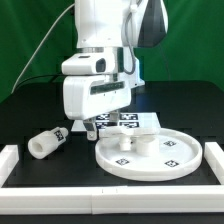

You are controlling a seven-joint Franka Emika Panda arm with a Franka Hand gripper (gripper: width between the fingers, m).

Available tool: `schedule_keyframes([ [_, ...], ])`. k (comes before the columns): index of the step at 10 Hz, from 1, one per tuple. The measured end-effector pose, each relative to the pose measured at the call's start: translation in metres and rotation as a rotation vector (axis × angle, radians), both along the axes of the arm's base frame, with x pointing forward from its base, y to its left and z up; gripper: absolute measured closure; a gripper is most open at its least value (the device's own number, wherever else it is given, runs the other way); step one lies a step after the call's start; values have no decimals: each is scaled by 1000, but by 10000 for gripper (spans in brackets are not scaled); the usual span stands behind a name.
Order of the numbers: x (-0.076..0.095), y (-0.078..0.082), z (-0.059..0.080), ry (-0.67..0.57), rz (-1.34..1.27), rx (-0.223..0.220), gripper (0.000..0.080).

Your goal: Assemble round table

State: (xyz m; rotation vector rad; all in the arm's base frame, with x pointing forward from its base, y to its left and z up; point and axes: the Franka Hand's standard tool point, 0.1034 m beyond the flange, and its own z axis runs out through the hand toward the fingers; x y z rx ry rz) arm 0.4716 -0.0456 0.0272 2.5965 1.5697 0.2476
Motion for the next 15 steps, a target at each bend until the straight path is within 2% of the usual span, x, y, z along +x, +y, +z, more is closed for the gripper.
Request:
schedule_keyframes([
  [2, 1, 0, -2, 1, 0, 1, 176],
  [3, 1, 0, -2, 1, 0, 1, 349],
  [4, 1, 0, -2, 1, 0, 1, 349],
  [5, 1, 0, -2, 1, -1, 1, 506],
  [8, 0, 0, -1, 11, -9, 4, 504],
  [9, 0, 0, 12, 57, -41, 15, 504],
  [10, -2, -1, 31, 66, -50, 15, 504],
  [11, -14, -3, 43, 69, -53, 12, 504],
  [13, -55, -8, 51, 91, -92, 13, 504],
  [14, -61, -9, 53, 140, -194, 30, 504],
  [15, -57, -9, 52, 129, -174, 26, 502],
])
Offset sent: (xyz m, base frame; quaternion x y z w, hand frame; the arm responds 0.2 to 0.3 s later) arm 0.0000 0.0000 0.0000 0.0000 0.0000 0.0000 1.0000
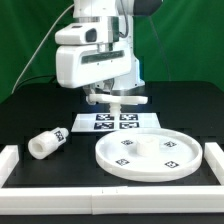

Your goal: Assemble round table

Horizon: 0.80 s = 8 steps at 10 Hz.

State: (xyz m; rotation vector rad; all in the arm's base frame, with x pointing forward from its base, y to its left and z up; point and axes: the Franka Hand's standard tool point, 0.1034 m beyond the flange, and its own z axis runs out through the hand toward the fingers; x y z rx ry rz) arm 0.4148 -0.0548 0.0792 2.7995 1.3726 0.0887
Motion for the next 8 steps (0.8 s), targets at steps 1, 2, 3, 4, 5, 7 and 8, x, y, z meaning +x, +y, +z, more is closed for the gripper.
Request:
schedule_keyframes([
  [1, -1, 0, -2, 3, -1, 1, 502],
  [2, -4, -2, -5, 4, -9, 0, 502],
  [3, -19, -9, -17, -2, -43, -5, 502],
  [4, -36, -19, -30, 21, -74, -9, 502],
  [5, -44, -27, -44, 36, -115, -13, 502],
  [7, -37, -34, -56, 76, -154, -12, 502],
  [8, -37, -30, -57, 83, -155, -10, 502],
])
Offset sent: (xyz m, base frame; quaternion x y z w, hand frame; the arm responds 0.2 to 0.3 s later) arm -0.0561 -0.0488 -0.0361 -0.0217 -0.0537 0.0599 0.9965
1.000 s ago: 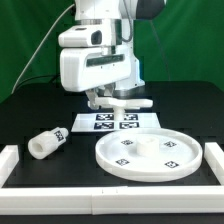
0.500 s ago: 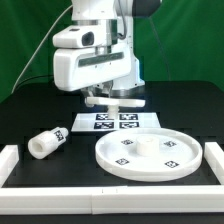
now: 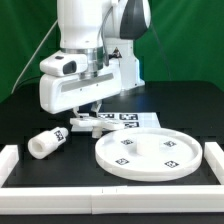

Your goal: Assemble round table

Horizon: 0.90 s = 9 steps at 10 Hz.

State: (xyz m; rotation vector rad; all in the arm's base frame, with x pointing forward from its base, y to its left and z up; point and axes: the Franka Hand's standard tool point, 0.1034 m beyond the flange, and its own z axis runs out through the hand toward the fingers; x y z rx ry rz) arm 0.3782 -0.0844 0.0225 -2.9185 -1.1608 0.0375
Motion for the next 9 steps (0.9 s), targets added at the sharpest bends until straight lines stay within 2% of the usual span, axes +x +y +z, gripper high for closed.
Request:
schedule_keyframes([
  [2, -1, -1, 0, 0, 3, 0, 502],
  [3, -1, -1, 0, 0, 3, 0, 419],
  [4, -1, -1, 0, 0, 3, 0, 283],
  [5, -1, -1, -1, 0, 3, 0, 283],
  [6, -1, -1, -1, 1, 3, 0, 174],
  [8, -1, 1, 2, 2, -4, 1, 157],
  [9, 2, 5, 12, -4, -2, 2, 151],
])
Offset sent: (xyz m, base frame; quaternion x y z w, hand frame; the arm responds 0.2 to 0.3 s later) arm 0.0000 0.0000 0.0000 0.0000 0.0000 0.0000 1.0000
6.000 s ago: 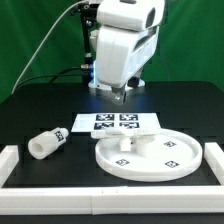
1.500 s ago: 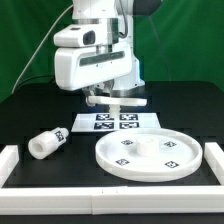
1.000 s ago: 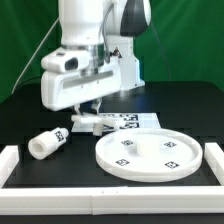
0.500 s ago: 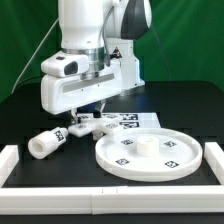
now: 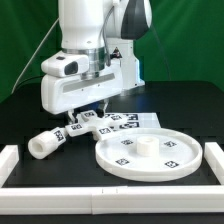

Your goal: Assemble round table

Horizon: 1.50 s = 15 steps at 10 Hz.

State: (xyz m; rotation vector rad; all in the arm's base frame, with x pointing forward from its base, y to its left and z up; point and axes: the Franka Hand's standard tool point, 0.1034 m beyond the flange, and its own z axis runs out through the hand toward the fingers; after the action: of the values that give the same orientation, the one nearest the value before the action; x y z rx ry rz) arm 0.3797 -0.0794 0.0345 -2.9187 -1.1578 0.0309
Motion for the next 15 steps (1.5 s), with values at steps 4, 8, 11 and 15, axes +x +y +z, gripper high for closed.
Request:
schedule_keyframes([
  [4, 30, 26, 49, -18, -174, 1, 151],
  [8, 79, 106, 44, -17, -368, -18, 151],
  [11, 81, 105, 44, -21, -363, -17, 151],
  [15, 126, 110, 24, -55, -373, 2, 151],
])
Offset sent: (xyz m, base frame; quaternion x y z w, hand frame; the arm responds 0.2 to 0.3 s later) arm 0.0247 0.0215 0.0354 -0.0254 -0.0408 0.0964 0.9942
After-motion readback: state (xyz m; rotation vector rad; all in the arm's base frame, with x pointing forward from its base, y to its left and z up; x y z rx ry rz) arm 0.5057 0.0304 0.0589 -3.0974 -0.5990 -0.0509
